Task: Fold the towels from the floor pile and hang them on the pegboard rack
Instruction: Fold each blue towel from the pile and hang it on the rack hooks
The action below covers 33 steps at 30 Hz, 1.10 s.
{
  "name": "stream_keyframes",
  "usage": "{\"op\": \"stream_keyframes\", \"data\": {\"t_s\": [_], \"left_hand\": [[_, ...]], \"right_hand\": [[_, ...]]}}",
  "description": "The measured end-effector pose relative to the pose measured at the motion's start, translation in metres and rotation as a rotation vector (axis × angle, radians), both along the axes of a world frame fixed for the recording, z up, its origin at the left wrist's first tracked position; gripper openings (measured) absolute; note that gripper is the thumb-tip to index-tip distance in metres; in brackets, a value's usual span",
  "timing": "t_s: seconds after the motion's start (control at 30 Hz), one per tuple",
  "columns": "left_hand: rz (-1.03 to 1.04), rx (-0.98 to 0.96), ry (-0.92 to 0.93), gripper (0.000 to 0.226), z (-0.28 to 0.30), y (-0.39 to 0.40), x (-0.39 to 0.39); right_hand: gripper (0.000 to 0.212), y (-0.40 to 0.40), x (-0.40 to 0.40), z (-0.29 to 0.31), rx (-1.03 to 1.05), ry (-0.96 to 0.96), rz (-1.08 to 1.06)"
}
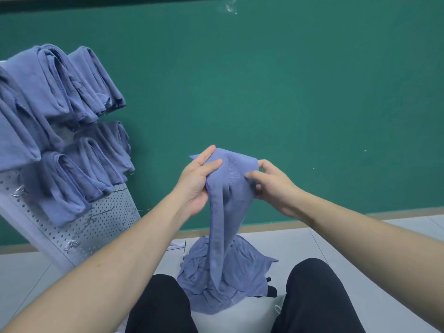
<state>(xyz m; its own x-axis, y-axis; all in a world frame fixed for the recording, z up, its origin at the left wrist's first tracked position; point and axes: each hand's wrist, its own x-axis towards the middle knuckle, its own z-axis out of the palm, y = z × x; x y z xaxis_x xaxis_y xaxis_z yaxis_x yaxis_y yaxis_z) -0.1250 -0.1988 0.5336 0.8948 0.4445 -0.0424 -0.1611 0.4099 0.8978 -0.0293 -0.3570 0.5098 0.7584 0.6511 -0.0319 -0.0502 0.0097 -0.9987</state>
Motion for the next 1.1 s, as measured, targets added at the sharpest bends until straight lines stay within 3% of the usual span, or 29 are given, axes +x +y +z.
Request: {"op": "stream_keyframes", "data": {"t_s": [0.13, 0.3, 0.4, 0.5, 0.63, 0.73, 0.87, 0.97, 1.1], "left_hand": [[0.029, 0.025, 0.049, 0.058, 0.000, 0.009, -0.008], [-0.001, 0.018, 0.063, 0.029, -0.014, 0.009, -0.017], [-0.024, 0.007, 0.005, 0.026, -0.031, -0.006, -0.022], [-0.036, 0.071, -0.057, 0.032, -0.048, -0.021, -0.023], [0.071, 0.256, 0.022, 0.036, -0.051, -0.025, -0.014], [0.127, 0.193, 0.057, 0.032, -0.039, -0.023, -0.006], [0.191, -0.016, 0.100, 0.025, -0.029, -0.012, 0.001], [0.184, 0.011, 0.159, 0.022, -0.031, -0.006, -0.001], [0.161, -0.049, 0.102, 0.020, -0.026, -0.002, -0.007]], "right_hand": [[0.034, 0.007, -0.004, -0.001, 0.046, -0.139, -0.116], [0.035, 0.022, -0.004, 0.014, 0.090, 0.061, -0.116], [0.036, 0.024, -0.002, 0.023, 0.126, 0.204, -0.115], [0.041, 0.024, 0.003, 0.026, 0.080, 0.218, -0.138], [0.018, 0.015, 0.002, 0.026, 0.018, 0.203, -0.150], [0.021, 0.005, -0.002, 0.023, -0.019, 0.217, -0.011], [0.022, -0.003, -0.003, 0.003, -0.043, 0.098, 0.131], [0.035, -0.007, -0.003, -0.001, -0.007, -0.012, 0.167], [0.034, -0.001, -0.009, -0.004, -0.084, -0.139, 0.168]]}}
